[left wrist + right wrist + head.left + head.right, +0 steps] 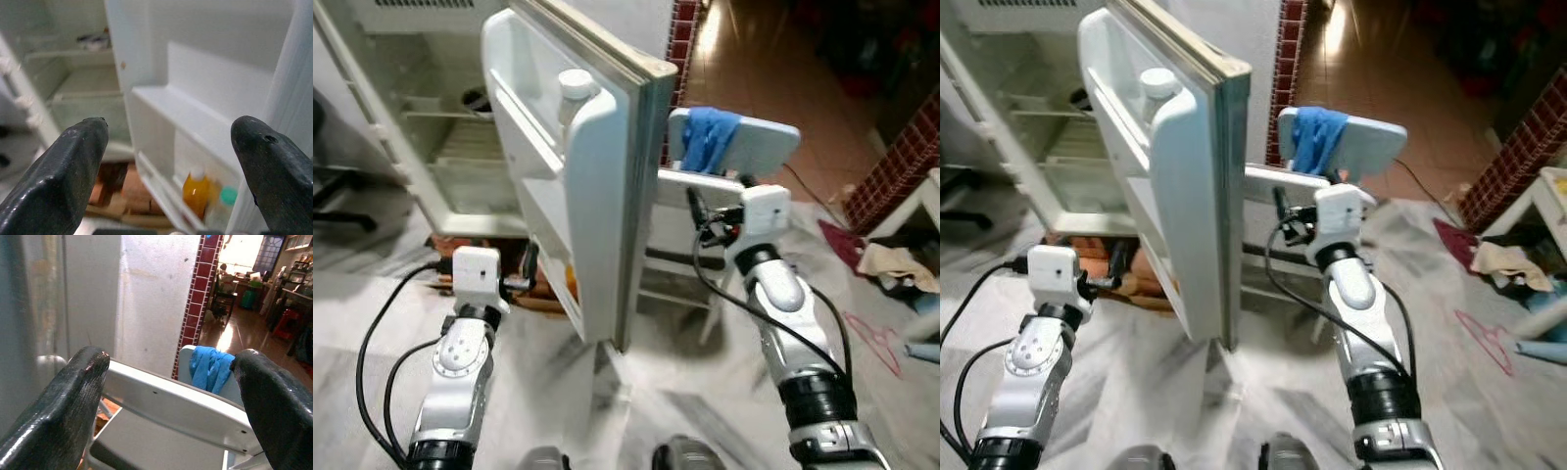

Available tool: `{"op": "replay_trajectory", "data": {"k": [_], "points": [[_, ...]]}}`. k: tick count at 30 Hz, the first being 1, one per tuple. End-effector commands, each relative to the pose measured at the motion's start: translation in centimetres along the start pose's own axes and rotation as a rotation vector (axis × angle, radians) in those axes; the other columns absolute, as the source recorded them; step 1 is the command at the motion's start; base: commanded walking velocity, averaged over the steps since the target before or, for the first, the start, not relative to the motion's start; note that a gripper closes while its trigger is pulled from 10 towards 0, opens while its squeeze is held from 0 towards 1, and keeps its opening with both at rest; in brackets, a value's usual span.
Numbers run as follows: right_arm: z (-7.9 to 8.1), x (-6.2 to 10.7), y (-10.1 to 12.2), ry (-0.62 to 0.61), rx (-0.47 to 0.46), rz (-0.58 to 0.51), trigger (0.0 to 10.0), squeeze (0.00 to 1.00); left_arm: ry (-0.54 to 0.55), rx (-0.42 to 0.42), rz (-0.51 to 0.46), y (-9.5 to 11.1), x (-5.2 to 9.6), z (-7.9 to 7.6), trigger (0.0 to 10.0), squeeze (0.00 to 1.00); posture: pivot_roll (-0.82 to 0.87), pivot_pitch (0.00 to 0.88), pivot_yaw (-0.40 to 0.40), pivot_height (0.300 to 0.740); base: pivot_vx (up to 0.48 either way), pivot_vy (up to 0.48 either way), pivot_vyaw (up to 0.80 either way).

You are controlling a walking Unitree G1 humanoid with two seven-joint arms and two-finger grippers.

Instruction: Restocking fridge

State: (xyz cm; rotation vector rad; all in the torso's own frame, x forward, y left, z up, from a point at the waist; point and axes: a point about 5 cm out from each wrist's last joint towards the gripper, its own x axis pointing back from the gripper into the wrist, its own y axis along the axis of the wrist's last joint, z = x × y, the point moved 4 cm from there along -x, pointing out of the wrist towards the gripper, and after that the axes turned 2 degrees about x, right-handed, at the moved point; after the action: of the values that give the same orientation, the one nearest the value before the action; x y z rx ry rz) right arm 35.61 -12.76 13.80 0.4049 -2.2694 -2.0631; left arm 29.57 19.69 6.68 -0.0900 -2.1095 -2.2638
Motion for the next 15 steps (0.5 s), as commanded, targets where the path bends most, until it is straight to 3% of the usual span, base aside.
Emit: {"op": "replay_trajectory", "data": {"k": [1, 3, 5, 8, 15], "points": [[1.4, -0.7, 0.6, 0.087, -0.032, -0.018, 10.0, 0.0, 0.04, 0.009, 0.004, 0.1, 0.4, 1.0, 10.0, 0.0, 0.02, 0.036, -0.038, 0.74, 0.0, 0.0, 0.0], [3.3, -1.0, 1.4, 0.226, -0.073, -0.039, 10.0, 0.0, 0.092, 0.029, 0.028, -0.8, 1.2, 2.3, 10.0, 0.0, 0.02, 0.041, -0.035, 0.74, 0.0, 0.0, 0.0], [4.1, -1.3, 1.7, 0.266, -0.074, -0.047, 10.0, 0.0, 0.117, 0.039, 0.04, -1.2, 1.6, 2.8, 10.0, 0.0, 0.02, 0.041, -0.035, 0.74, 0.0, 0.0, 0.0], [5.8, -2.6, 2.7, 0.318, -0.061, -0.07, 10.0, 0.0, 0.19, 0.055, 0.105, -3.2, 3.6, 4.3, 10.0, 0.0, 0.05, 0.047, -0.045, 0.74, 0.0, 0.0, 0.0], [8.4, -4.8, 4.2, 0.326, -0.074, -0.08, 10.0, 0.0, 0.194, 0.037, 0.101, -3.0, 4.2, 4.2, 10.0, 0.0, 0.07, 0.05, -0.055, 0.74, 0.0, 0.0, 0.0]]}}
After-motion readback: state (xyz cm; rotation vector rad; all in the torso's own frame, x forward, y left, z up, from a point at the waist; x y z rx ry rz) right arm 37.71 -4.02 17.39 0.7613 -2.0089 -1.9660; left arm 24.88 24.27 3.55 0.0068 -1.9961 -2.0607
